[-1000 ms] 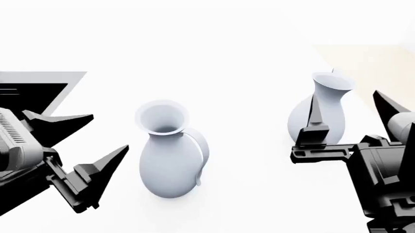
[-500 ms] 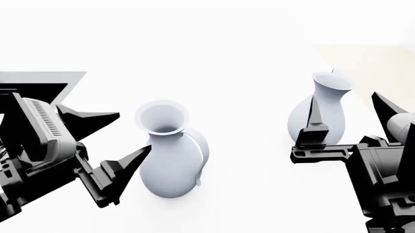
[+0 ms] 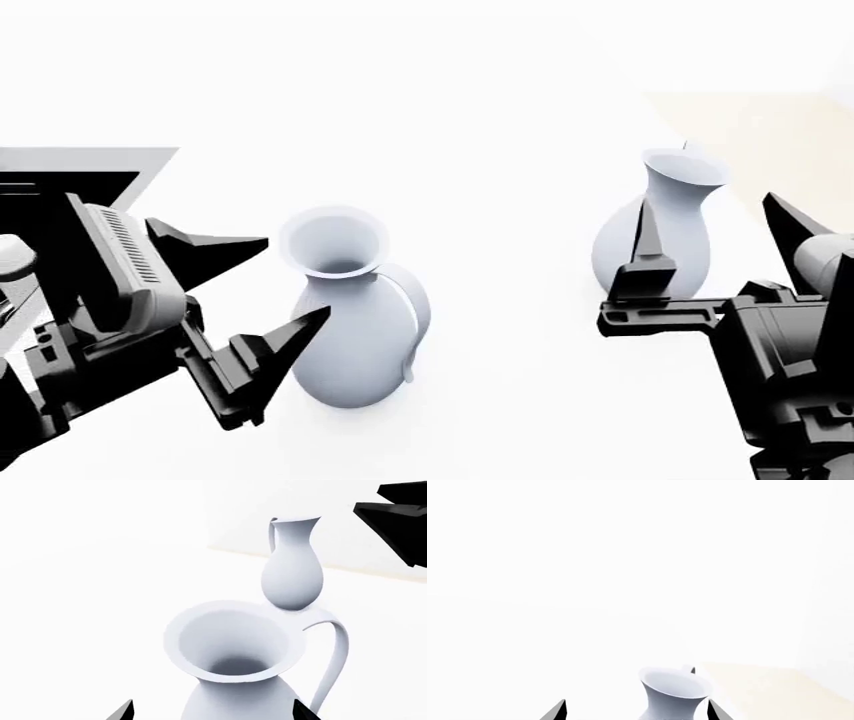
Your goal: Pick the pitcher and pitcher and place them in the sink. Then turn on the water.
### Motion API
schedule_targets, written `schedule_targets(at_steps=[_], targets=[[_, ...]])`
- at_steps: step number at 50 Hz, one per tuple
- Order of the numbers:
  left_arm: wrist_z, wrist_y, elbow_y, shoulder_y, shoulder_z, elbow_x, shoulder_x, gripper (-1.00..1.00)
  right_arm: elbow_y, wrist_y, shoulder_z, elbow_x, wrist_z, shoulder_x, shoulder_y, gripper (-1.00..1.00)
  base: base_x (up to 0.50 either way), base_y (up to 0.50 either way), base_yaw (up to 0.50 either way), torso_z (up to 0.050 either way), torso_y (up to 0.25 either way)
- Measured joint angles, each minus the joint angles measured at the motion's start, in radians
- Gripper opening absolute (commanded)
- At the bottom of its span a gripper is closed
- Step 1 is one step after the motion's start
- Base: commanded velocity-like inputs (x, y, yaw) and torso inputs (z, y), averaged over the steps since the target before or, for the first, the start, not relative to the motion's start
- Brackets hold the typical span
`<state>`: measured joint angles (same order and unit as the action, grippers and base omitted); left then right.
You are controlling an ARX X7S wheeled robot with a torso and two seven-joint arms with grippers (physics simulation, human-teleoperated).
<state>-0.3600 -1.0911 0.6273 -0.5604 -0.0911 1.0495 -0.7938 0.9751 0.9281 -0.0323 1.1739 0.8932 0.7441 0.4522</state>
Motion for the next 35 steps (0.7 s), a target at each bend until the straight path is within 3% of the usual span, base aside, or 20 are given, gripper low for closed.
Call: schedule_targets(at_steps=[35], targets=[[-0.005, 0.012, -0.019, -0.050, 0.048, 0.004, 0.021, 1.00, -0.007, -0.037, 0.007, -0.023, -0.010, 0.013, -0.029, 1.00, 0.00, 0.00, 0.00, 0.000, 0.000]])
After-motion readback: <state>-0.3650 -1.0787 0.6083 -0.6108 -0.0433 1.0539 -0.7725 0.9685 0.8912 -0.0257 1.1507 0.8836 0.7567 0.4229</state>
